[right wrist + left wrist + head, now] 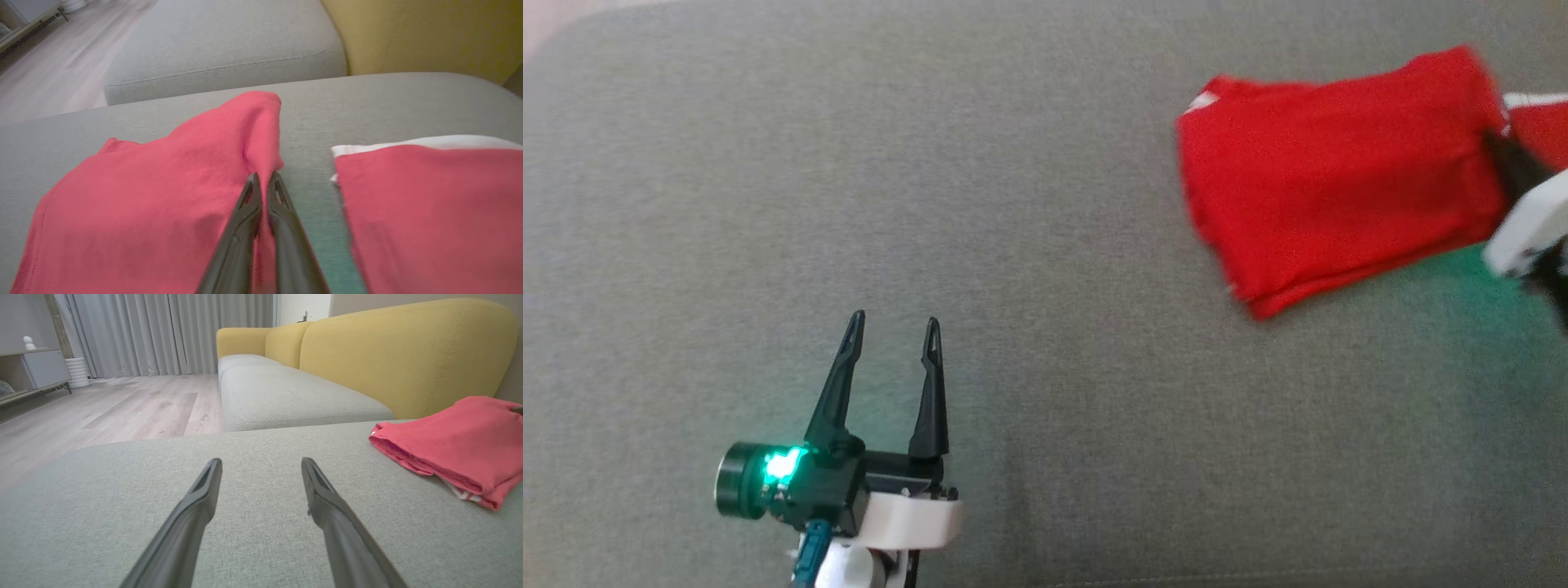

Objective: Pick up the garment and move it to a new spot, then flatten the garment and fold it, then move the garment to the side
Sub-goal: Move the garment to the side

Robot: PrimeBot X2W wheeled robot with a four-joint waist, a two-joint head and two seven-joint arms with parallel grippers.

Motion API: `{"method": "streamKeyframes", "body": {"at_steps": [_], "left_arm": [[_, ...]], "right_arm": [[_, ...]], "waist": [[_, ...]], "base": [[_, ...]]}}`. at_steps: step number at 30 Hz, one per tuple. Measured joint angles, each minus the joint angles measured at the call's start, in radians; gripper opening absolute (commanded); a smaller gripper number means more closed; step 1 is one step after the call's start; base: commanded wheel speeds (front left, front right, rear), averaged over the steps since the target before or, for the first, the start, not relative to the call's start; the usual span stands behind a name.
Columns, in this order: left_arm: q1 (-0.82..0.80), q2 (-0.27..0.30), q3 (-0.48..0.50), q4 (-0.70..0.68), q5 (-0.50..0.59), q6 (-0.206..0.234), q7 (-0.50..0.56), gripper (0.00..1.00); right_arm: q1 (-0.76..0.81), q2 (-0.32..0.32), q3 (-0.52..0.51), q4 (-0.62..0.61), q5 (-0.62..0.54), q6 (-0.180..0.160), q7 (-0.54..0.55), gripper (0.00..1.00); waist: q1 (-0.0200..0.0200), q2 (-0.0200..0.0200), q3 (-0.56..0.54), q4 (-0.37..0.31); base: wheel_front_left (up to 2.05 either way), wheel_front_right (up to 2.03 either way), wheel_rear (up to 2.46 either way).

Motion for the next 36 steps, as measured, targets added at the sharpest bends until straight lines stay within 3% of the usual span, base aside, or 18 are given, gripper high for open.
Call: {"method": "streamKeyframes", "body": {"at_steps": [12,17,18,19,20,23,26,36], "left_arm": [[-0.028,0.005,0.008,-0.001,0.026,-0.013,0.0,1.0],[-0.051,0.007,0.009,-0.003,0.026,-0.02,0.0,1.0],[-0.055,0.007,0.01,-0.003,0.026,-0.02,0.0,1.0],[-0.06,0.007,0.009,-0.003,0.026,-0.021,0.0,1.0],[-0.064,0.007,0.01,-0.003,0.026,-0.021,0.0,1.0],[-0.065,0.006,0.01,0.003,0.026,-0.02,0.0,1.0],[-0.065,0.002,0.013,0.018,0.013,-0.009,0.0,1.0],[-0.003,-0.002,0.027,0.12,-0.154,-0.018,0.0,1.0]], "right_arm": [[-0.019,-0.231,-0.025,-0.008,-0.008,0.0,-0.001,0.0],[-0.038,-0.28,-0.059,0.01,-0.03,0.0,-0.021,0.0],[-0.051,-0.283,-0.071,0.022,-0.036,0.0,-0.03,0.44],[-0.065,-0.284,-0.084,0.035,-0.045,0.0,-0.041,1.0],[-0.08,-0.283,-0.093,0.052,-0.058,0.0,-0.056,1.0],[-0.109,-0.269,-0.118,0.099,-0.096,0.0,-0.088,1.0],[-0.107,-0.214,-0.124,0.145,-0.12,0.0,-0.11,1.0],[0.145,0.076,-0.113,0.176,-0.181,0.0,-0.215,1.0]], "waist": [[0.0,0.0,0.062,-0.063],[0.0001,0.0,0.083,-0.073],[0.0,0.0,0.085,-0.074],[0.0,0.0,0.086,-0.075],[0.0,0.0,0.086,-0.075],[0.0,0.0,0.073,-0.07],[-0.0001,0.0,0.045,-0.063],[-0.0003,0.0,-0.145,-0.029]], "base": [[0.0,0.0,0.0],[0.0,0.0,0.0],[0.0,0.0,0.0],[0.0,0.0,0.0],[0.0,0.0,0.0],[0.0,0.0,0.0],[0.0,0.0,0.0],[0.0,0.0,0.0]]}}
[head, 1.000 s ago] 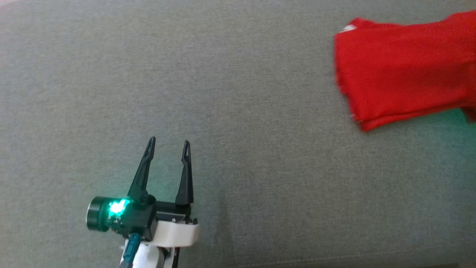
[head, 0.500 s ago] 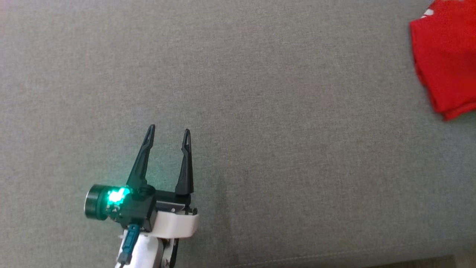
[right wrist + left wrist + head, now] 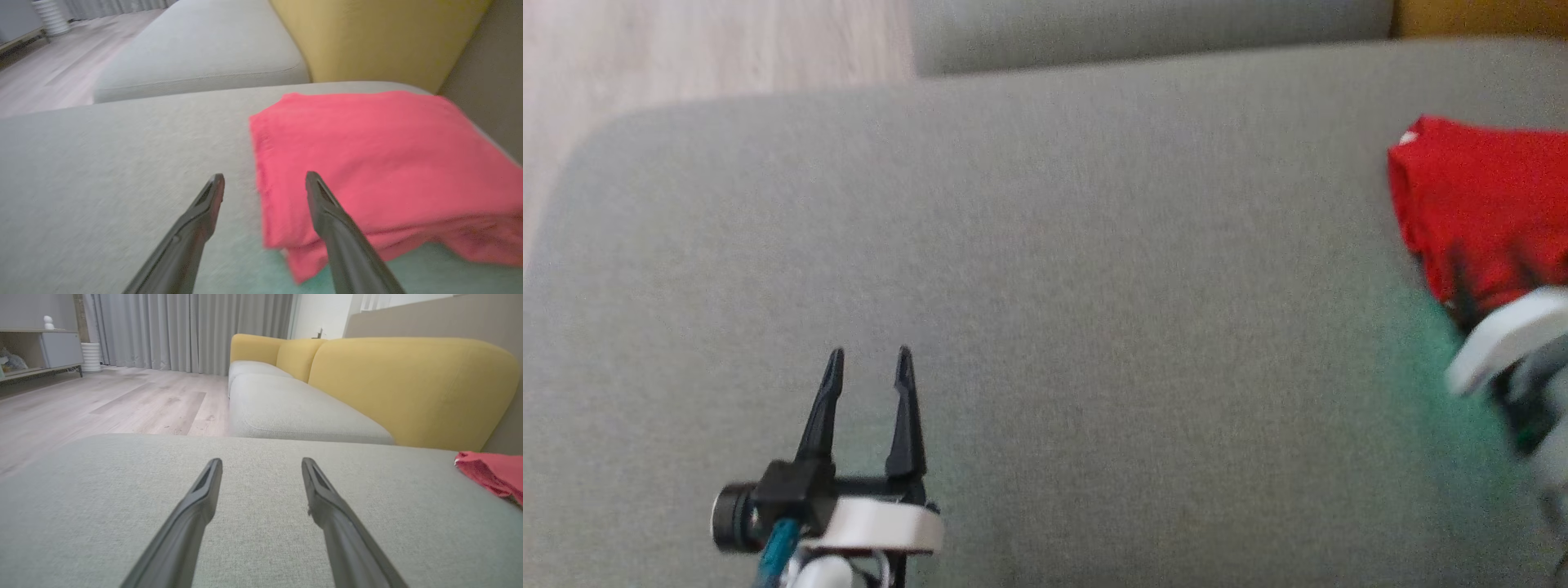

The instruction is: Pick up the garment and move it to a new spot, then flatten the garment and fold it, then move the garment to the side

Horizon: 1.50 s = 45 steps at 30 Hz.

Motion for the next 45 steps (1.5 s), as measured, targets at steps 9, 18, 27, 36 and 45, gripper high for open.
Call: {"method": "streamKeyframes", "body": {"at_steps": [9,18,27,36,45], "left_arm": [[0.078,-0.001,0.047,0.0,-0.042,-0.018,0.0,1.0],[0.183,0.0,0.087,-0.022,0.012,-0.016,0.0,1.0],[0.192,0.0,0.083,0.002,0.048,-0.03,0.0,1.0],[0.232,0.0,0.08,0.09,0.041,-0.029,0.007,0.0],[0.23,0.0,0.087,0.092,-0.063,-0.048,0.034,0.0]], "right_arm": [[0.319,0.2,-0.267,-0.364,-0.303,0.0,-0.016,1.0],[0.751,0.429,-0.507,-0.711,-0.656,0.0,-0.019,1.0],[0.77,0.453,-0.549,-0.779,-0.718,0.0,-0.019,1.0],[0.811,0.456,-0.55,-0.713,-0.702,0.0,-0.013,0.0],[0.809,0.456,-0.561,-0.714,-0.593,0.0,0.013,0.0]], "waist": [[-0.0001,0.0,-0.175,0.026],[0.0,0.0,-0.261,0.023],[0.0002,0.0,-0.272,0.022],[0.0001,0.0001,-0.269,0.024],[0.0002,0.0,-0.258,0.025]], "base": [[0.0,0.0,0.0],[0.0,0.0,0.0],[0.0,0.0,0.0],[0.0,0.0,0.0],[0.0,0.0,0.0]]}}
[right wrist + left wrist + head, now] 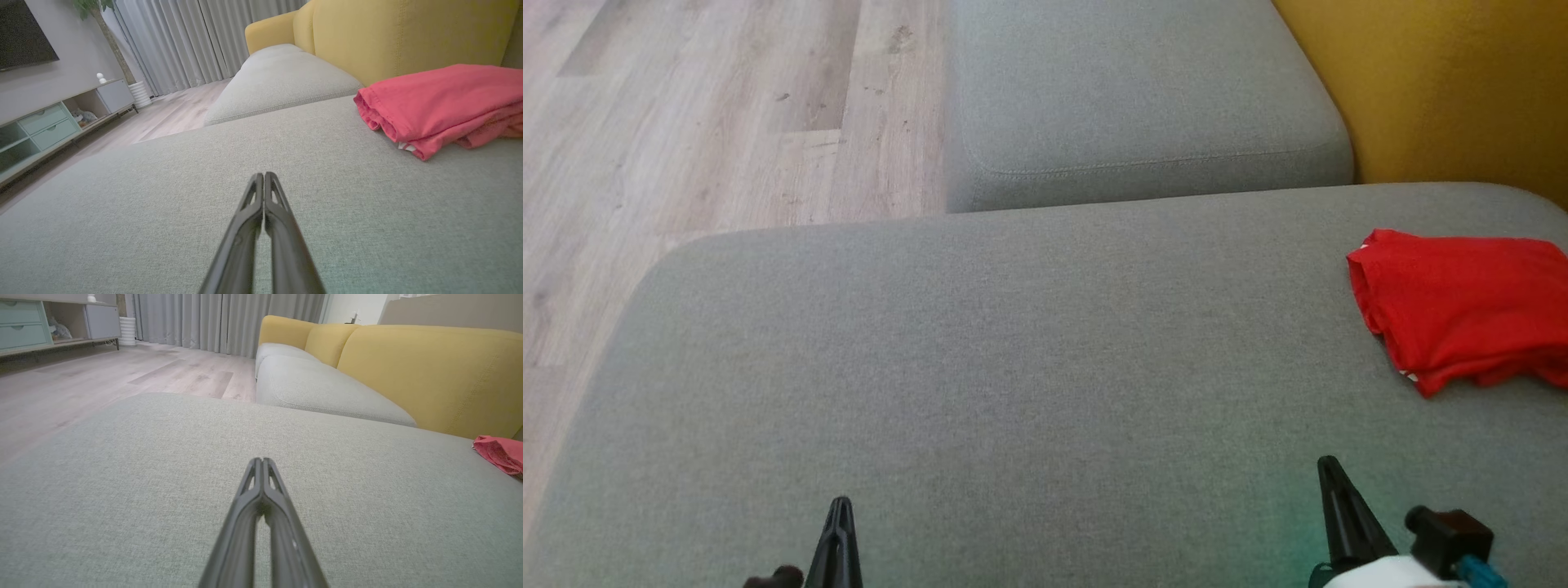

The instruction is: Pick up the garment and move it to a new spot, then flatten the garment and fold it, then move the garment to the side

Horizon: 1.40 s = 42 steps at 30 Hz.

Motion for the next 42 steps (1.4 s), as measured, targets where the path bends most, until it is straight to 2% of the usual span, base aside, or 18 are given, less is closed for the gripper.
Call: {"method": "streamKeyframes", "body": {"at_steps": [42], "left_arm": [[-0.069,0.0,0.099,0.0,-0.467,-0.079,0.116,0.0]], "right_arm": [[-0.063,0.001,-0.077,-0.024,0.491,0.0,0.115,0.0]], "waist": [[0.0,0.0,0.051,0.003]], "base": [[0.0,0.0,0.0]]}}
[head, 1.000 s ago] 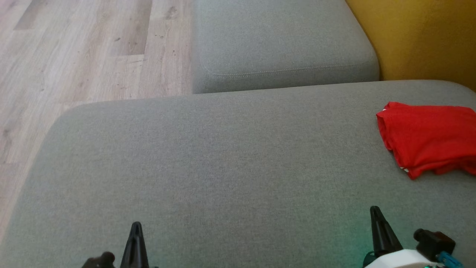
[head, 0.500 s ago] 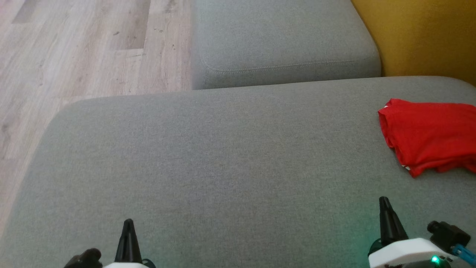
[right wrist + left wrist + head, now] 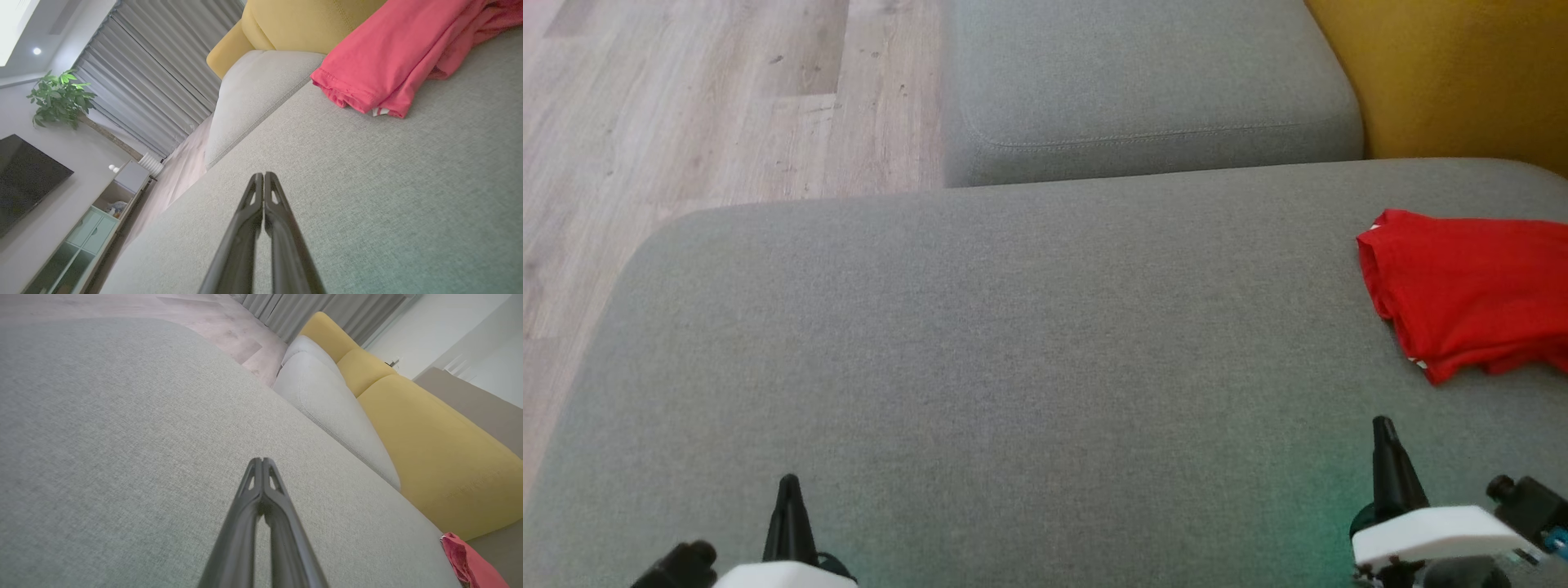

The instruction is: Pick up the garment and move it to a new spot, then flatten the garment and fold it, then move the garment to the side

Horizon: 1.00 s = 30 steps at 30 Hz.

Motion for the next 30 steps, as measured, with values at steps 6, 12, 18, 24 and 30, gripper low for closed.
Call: {"method": "streamKeyframes", "body": {"at_steps": [6,12,18,24,30], "left_arm": [[-0.02,0.0,0.023,0.0,-0.068,-0.012,0.016,0.0],[-0.028,0.0,0.032,0.0,-0.148,-0.026,0.039,0.0],[-0.042,0.0,0.055,0.0,-0.214,-0.035,0.053,0.0],[-0.051,0.0,0.063,0.0,-0.283,-0.052,0.071,0.0],[-0.067,-0.001,0.088,0.0,-0.362,-0.064,0.091,0.0]], "right_arm": [[-0.005,0.0,-0.01,-0.005,0.071,0.0,0.019,0.0],[-0.02,0.0,-0.022,-0.01,0.155,0.0,0.04,0.0],[-0.028,0.0,-0.035,-0.016,0.226,0.0,0.053,0.0],[-0.042,0.0,-0.045,-0.018,0.298,0.0,0.074,0.0],[-0.047,0.0,-0.057,-0.023,0.382,0.0,0.093,0.0]], "waist": [[0.0,0.0,0.007,0.0],[0.0,0.0,0.016,0.001],[0.0,0.0,0.024,0.001],[0.0,0.0,0.031,0.002],[0.0,0.0,0.04,0.003]], "base": [[0.0,0.0,0.0],[0.0,0.0,0.0],[0.0,0.0,0.0],[0.0,0.0,0.0],[0.0,0.0,0.0]]}}
